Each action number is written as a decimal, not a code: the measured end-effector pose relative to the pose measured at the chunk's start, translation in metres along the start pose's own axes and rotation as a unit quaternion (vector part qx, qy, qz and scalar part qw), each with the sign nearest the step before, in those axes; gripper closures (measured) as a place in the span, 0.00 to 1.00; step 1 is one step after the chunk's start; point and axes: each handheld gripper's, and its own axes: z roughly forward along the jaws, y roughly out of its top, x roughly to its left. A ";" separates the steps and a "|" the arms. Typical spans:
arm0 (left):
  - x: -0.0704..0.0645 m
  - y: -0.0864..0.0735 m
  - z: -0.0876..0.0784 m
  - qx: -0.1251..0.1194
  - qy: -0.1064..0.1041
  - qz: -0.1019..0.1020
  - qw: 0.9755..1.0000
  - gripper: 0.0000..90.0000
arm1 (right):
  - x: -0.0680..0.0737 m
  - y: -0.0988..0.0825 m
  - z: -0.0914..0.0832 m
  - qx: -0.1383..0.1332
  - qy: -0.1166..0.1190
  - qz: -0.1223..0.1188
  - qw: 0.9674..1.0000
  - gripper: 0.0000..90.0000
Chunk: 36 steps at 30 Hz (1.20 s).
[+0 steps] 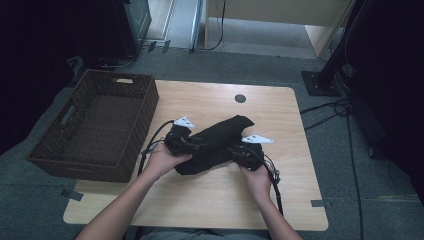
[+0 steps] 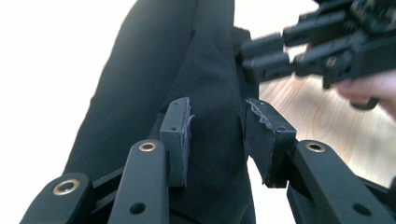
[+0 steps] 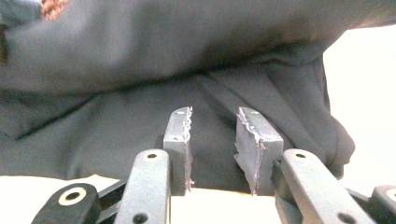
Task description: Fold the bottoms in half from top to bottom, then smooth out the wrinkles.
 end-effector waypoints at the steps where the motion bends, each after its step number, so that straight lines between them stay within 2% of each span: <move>1: 0.000 -0.002 0.003 0.004 -0.001 -0.001 1.000 0.67 | -0.001 0.001 0.000 -0.002 -0.001 0.000 1.000 0.73; 3: 0.001 -0.006 0.010 0.006 -0.003 -0.007 1.000 0.67 | -0.003 0.002 0.000 0.000 0.003 0.009 1.000 0.73; 10: -0.004 -0.010 0.015 0.003 0.001 -0.002 1.000 0.65 | -0.003 0.009 -0.007 -0.004 0.008 0.006 1.000 0.77; 17: -0.009 -0.015 0.020 0.008 -0.001 0.004 1.000 0.63 | 0.005 0.044 -0.015 -0.021 0.020 -0.007 1.000 0.78; 20: -0.010 -0.015 0.021 0.007 -0.003 0.002 1.000 0.62 | 0.010 0.057 -0.014 -0.037 0.024 -0.007 0.999 0.78; 23: -0.010 -0.015 0.020 0.007 -0.005 0.002 1.000 0.61 | 0.017 0.067 -0.008 -0.039 0.018 -0.023 0.999 0.77; 27: -0.011 -0.015 0.017 0.004 -0.009 -0.002 1.000 0.60 | 0.014 0.064 0.014 -0.012 0.020 -0.014 1.000 0.75; 29: -0.011 -0.015 0.014 0.003 -0.011 -0.003 1.000 0.60 | 0.014 0.061 0.022 0.000 0.012 -0.023 1.000 0.75; 33: -0.010 -0.013 0.004 -0.005 -0.013 -0.014 1.000 0.57 | 0.014 0.053 0.026 0.010 0.009 -0.027 1.000 0.75; 36: -0.012 -0.009 -0.006 -0.007 -0.008 0.002 1.000 0.56 | 0.012 0.047 0.025 0.015 0.015 -0.022 1.000 0.75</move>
